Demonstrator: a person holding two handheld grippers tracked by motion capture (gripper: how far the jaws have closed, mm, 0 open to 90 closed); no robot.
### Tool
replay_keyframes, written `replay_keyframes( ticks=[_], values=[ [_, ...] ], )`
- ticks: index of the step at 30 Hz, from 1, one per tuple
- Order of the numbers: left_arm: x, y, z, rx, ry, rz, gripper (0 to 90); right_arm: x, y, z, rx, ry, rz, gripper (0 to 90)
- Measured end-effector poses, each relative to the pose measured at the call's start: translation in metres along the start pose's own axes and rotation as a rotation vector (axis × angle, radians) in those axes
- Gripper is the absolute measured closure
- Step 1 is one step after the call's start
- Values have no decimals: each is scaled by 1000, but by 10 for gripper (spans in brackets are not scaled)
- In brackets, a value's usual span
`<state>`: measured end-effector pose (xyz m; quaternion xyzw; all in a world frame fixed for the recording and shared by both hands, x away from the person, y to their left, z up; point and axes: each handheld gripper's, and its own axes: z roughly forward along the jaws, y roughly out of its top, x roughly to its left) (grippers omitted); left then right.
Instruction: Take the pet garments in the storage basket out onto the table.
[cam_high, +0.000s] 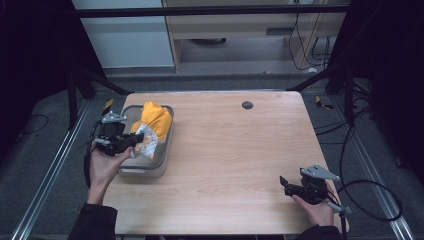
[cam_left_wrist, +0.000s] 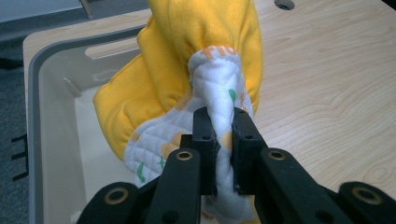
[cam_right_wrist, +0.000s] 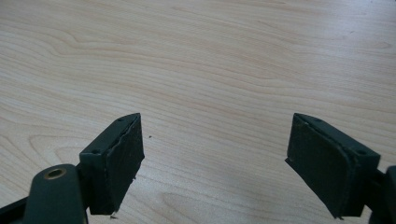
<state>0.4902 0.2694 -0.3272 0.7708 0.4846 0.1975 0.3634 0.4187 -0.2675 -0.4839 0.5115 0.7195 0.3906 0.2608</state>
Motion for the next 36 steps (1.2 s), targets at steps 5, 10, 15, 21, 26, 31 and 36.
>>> replay_keyframes(
  ticks=[5, 10, 15, 21, 26, 31, 36],
  values=[
    [-6, 3, -4, -13, -19, 14, 825, 0, 0, 0, 0, -1, -2, 183],
    [-15, 6, -9, -23, -42, 35, 824, 1, 0, -1, 2, 2, 5, 183],
    [-24, 9, -9, -34, -70, 47, 824, 1, 0, 0, 2, 0, 1, 183],
    [-35, 12, -6, -32, -99, 68, 824, 0, 0, 0, 1, -1, -3, 183],
    [-44, 16, -2, -30, -116, 83, 824, 0, 0, 0, 0, 0, -3, 183],
    [-54, 19, 3, -23, -136, 104, 824, 1, 0, -1, 4, 0, 2, 183],
    [-62, 22, 6, -18, -148, 123, 824, 0, 0, 0, -1, -3, -6, 183]
  ],
)
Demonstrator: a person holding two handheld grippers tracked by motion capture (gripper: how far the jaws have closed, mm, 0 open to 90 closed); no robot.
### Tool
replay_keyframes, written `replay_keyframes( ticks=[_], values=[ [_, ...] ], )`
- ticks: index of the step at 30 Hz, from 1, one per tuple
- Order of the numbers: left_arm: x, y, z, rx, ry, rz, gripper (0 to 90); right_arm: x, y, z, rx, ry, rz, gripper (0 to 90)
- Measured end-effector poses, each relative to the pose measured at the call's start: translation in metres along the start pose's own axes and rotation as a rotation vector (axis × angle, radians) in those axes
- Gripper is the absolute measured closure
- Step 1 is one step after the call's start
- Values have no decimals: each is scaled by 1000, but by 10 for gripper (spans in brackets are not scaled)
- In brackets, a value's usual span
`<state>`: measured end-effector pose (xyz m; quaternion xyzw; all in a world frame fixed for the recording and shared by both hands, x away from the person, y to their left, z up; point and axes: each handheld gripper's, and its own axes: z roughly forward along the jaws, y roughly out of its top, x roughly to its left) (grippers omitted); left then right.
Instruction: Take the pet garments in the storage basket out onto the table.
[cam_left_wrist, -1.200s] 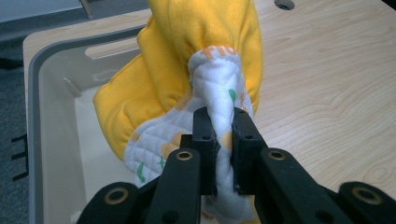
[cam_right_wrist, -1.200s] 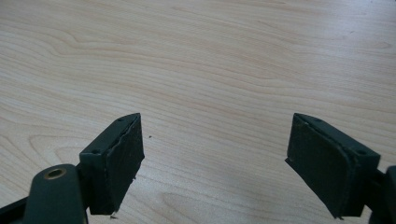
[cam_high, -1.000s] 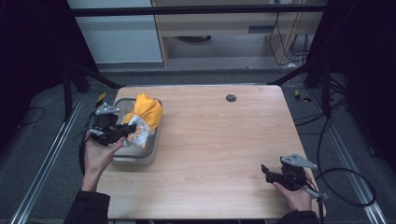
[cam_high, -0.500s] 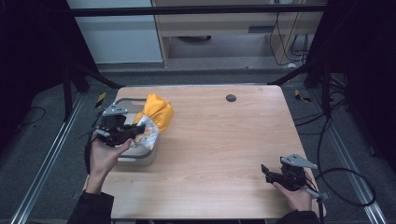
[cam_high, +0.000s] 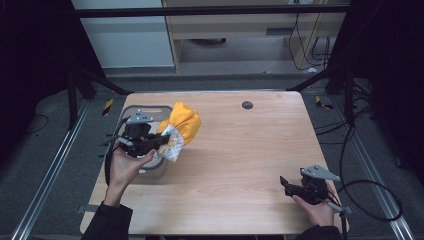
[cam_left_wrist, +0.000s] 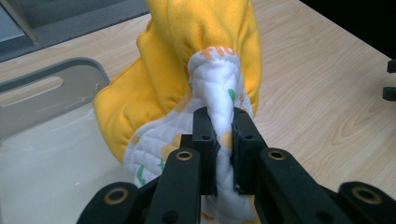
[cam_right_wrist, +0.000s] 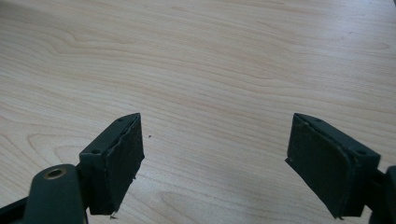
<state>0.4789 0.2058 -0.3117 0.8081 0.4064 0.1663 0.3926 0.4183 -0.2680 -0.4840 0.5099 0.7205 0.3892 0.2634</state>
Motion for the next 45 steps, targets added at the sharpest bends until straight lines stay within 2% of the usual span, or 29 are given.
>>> replay_keyframes(
  ticks=[7, 14, 27, 45],
  values=[
    [-11, 4, 7, 14, -19, 28, 825, 0, 0, 0, -1, 1, 1, 183],
    [-27, 8, 25, 35, -57, 59, 824, 0, 0, 0, -2, 2, 1, 183],
    [-45, 10, 47, 80, -90, 104, 824, -1, 0, -1, -3, 3, 5, 183],
    [-61, -6, 86, 140, -126, 115, 824, -1, -1, -1, -4, 1, 8, 183]
  ],
)
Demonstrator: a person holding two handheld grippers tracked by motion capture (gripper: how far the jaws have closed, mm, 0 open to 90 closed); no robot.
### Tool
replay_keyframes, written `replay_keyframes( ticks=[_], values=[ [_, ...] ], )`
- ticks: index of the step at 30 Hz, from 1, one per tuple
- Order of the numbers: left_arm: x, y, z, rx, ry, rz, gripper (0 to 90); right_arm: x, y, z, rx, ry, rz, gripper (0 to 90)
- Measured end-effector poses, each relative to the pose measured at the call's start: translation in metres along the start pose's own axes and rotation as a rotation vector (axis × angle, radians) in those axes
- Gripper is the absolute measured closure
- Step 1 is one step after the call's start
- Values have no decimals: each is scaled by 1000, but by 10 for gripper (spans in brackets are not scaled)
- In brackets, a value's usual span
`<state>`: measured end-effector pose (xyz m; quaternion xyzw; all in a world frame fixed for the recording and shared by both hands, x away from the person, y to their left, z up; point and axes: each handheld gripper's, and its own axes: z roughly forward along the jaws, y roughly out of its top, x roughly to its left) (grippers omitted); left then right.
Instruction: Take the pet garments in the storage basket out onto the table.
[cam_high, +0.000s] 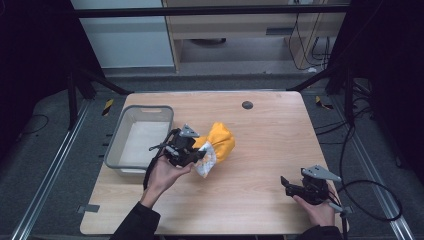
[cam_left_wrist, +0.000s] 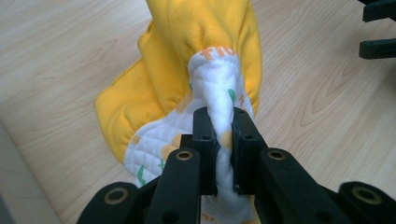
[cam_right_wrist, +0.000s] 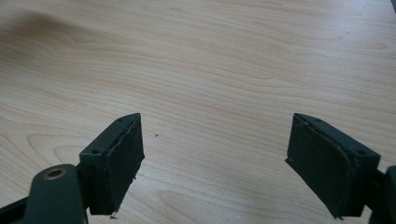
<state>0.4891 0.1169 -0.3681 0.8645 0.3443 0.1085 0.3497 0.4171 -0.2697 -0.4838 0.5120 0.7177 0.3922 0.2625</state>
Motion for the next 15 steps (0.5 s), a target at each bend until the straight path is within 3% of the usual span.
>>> replay_keyframes(
  ticks=[9, 15],
  values=[
    [-8, -4, 25, 34, -24, 11, 825, 0, 0, 0, 1, 0, 0, 183],
    [-12, -7, 37, 57, -15, 29, 825, 0, 0, 0, -1, -1, -2, 183]
  ],
)
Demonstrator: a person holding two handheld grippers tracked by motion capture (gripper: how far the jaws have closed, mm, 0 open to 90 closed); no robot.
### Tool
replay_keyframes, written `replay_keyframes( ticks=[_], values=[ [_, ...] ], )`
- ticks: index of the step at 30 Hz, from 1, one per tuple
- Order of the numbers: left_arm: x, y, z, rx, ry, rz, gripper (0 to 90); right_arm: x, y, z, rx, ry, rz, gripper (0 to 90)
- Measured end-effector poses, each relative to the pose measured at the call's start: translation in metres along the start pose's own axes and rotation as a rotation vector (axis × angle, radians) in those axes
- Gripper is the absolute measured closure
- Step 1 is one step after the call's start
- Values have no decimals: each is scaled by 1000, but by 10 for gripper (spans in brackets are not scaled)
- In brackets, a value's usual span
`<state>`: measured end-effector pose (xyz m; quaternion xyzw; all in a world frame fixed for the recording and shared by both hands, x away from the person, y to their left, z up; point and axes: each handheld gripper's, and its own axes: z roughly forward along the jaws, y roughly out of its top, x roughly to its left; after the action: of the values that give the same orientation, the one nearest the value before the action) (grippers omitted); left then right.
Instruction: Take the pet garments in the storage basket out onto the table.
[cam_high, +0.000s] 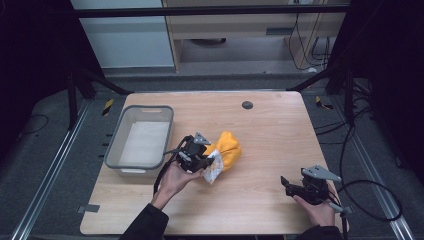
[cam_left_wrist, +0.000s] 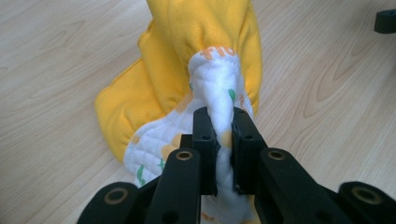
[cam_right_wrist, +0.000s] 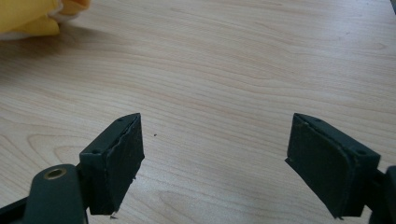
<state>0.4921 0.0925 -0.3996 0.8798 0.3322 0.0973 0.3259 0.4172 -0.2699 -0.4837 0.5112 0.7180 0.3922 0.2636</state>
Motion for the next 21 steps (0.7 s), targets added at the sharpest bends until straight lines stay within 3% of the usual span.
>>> replay_keyframes(
  ticks=[7, 12, 21],
  values=[
    [-3, -6, 11, 5, 6, 12, 823, 0, 0, 0, 0, -1, -2, 183],
    [-4, -10, 18, 4, -19, 18, 817, 1, 0, 0, 1, 0, -2, 183],
    [-10, -14, 29, 29, -23, 40, 791, 0, 0, 0, 0, -1, -1, 183]
  ],
)
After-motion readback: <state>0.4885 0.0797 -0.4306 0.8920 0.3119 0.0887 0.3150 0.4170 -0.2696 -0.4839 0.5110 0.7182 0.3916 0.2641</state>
